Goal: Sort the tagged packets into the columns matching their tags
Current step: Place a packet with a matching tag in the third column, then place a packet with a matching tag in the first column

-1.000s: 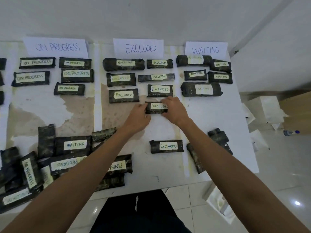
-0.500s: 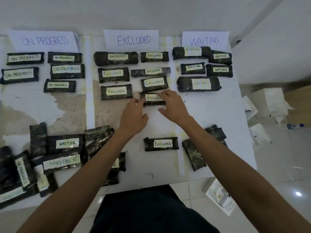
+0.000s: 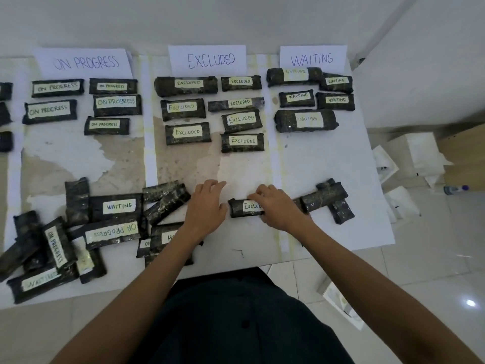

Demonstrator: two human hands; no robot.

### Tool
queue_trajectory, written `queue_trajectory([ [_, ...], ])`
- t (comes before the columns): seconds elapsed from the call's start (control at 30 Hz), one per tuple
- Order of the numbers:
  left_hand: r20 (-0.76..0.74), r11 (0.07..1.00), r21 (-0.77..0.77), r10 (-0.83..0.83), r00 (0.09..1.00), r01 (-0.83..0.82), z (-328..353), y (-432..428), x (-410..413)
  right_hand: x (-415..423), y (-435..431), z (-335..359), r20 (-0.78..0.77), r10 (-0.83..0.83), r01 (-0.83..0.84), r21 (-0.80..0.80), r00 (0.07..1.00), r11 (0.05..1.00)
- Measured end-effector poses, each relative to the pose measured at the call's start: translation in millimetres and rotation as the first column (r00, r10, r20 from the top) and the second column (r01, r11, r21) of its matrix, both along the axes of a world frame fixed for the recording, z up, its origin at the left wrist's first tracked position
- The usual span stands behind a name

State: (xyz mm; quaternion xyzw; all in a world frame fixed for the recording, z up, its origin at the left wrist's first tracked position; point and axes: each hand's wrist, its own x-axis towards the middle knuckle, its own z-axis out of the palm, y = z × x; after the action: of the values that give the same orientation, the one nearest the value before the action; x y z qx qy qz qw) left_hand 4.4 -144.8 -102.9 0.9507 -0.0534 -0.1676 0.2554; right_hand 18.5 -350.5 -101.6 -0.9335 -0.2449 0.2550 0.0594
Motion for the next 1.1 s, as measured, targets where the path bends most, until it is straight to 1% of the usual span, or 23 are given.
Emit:
queue_trajectory([
  [0.13, 0.041, 0.999, -0.007, 0.048, 0.998, -0.048, 5.6, 15.6, 1.1, 11.8, 14.3, 4.7, 0.033, -0.001, 0.0, 0.034, 0.999, 0.999],
  [0.27, 0.103, 0.991, -0.015, 0.133, 0.986, -0.133, 10.9, 42.7, 11.1, 41.0, 43.8, 12.6, 0.074, -0.028, 0.02, 0.108, 0.997, 0.994],
  [0.4, 0.114, 0.972, -0.021, 0.233, 0.966, -0.232, 9.5, 76.3, 26.6, 79.0, 84.6, 14.7, 0.08, -0.047, 0.033, 0.169, 0.996, 0.985],
  [0.53, 0.084, 0.962, -0.002, 0.272, 0.958, -0.273, 8.9, 103.8, 42.1, 109.9, 121.4, 8.2, 0.099, -0.026, 0.004, 0.219, 0.995, 0.976],
  [0.73, 0.07, 0.965, 0.03, 0.257, 0.964, -0.26, -2.1, 125.6, 51.2, 130.0, 150.0, -7.0, 0.079, 0.043, -0.055, 0.161, 0.996, 0.985],
  [0.83, 0.059, 0.969, 0.021, 0.245, 0.968, -0.247, -6.6, 128.3, 47.6, 130.3, 150.2, -11.9, 0.077, 0.054, -0.066, 0.164, 0.996, 0.984],
  [0.97, 0.081, 0.971, 0.006, 0.239, 0.968, -0.24, -6.3, 130.3, 34.7, 122.3, 148.6, -6.6, 0.144, 0.073, -0.096, 0.157, 0.987, 0.983],
  [1.03, 0.087, 0.97, -0.001, 0.24, 0.967, -0.241, -4.4, 132.3, 24.5, 109.9, 150.1, 0.6, 0.162, 0.09, -0.118, 0.175, 0.983, 0.977],
  [1.1, 0.086, 0.97, -0.004, 0.242, 0.966, -0.243, -0.4, 133.5, 13.5, 90.1, 154.0, 8.5, 0.137, 0.148, -0.177, 0.233, 0.979, 0.956],
])
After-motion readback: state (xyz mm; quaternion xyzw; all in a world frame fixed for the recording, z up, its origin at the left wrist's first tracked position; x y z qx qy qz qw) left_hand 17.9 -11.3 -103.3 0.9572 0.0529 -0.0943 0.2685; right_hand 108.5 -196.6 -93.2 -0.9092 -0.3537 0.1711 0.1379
